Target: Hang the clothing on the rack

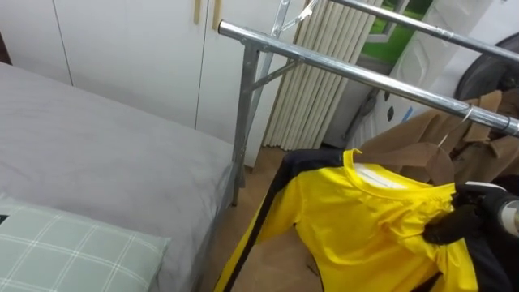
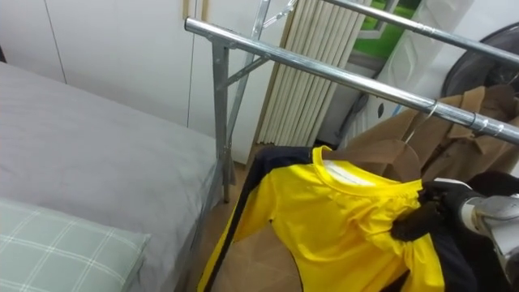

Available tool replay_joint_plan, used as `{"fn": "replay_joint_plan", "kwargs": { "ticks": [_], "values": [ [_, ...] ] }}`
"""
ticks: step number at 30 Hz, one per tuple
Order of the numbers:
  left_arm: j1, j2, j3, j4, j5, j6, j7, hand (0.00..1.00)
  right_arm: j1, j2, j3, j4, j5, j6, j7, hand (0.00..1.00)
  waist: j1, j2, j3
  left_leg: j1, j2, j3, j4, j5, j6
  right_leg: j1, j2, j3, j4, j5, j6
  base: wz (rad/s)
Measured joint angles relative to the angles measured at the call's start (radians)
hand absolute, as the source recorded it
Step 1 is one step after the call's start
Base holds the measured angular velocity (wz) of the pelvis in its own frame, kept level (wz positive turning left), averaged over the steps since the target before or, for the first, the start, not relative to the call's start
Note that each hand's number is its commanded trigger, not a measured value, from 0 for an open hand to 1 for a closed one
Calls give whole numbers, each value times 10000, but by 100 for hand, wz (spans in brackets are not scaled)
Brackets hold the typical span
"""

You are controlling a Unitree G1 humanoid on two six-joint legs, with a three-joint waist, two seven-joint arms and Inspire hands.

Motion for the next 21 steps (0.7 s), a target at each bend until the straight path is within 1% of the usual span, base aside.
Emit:
{"fn": "replay_joint_plan", "kwargs": {
  "ticks": [2, 3, 4, 5, 6, 21],
  "values": [
    [0, -1, -4, -75, 0, 13, -8, 0, 0, 0, 0, 0, -1, 0, 1, 100, 8, 1, 0, 0, 1, 0, 0, 0, 0, 0, 1, 1, 1, 2, -2, 0],
    [0, -2, -8, -78, 0, 13, -9, 0, 0, 1, 0, 0, 0, 0, 3, 61, 9, 2, 0, 0, 2, 0, 1, 0, 0, 0, 2, 1, 1, 2, -3, 0],
    [0, -2, -8, -78, 0, 13, -9, 0, 0, 1, 0, 0, -1, 0, 3, 36, 9, 2, 1, 0, 2, 0, 1, 0, 0, 0, 3, 1, 1, 2, -3, 0],
    [0, -2, -9, -78, 0, 13, -9, 0, 0, 1, 0, 0, -1, 0, 3, 14, 9, 2, 1, 0, 4, 0, 1, 0, 0, 0, 5, 1, 1, 2, -3, 0],
    [0, -2, -9, -79, -4, 13, -9, 0, 1, 1, 0, 0, 2, 0, 2, 0, 9, 4, 1, 0, 5, 0, 1, 0, 0, 2, 5, 1, -1, 2, -3, 0],
    [0, -8, -26, -174, -85, 51, -5, 0, 5, 22, 0, 0, -9, 0, 25, 0, 10, 33, 16, 0, 6, 2, -5, -1, -1, -1, 10, 6, -3, 3, -4, 0]
  ]
}}
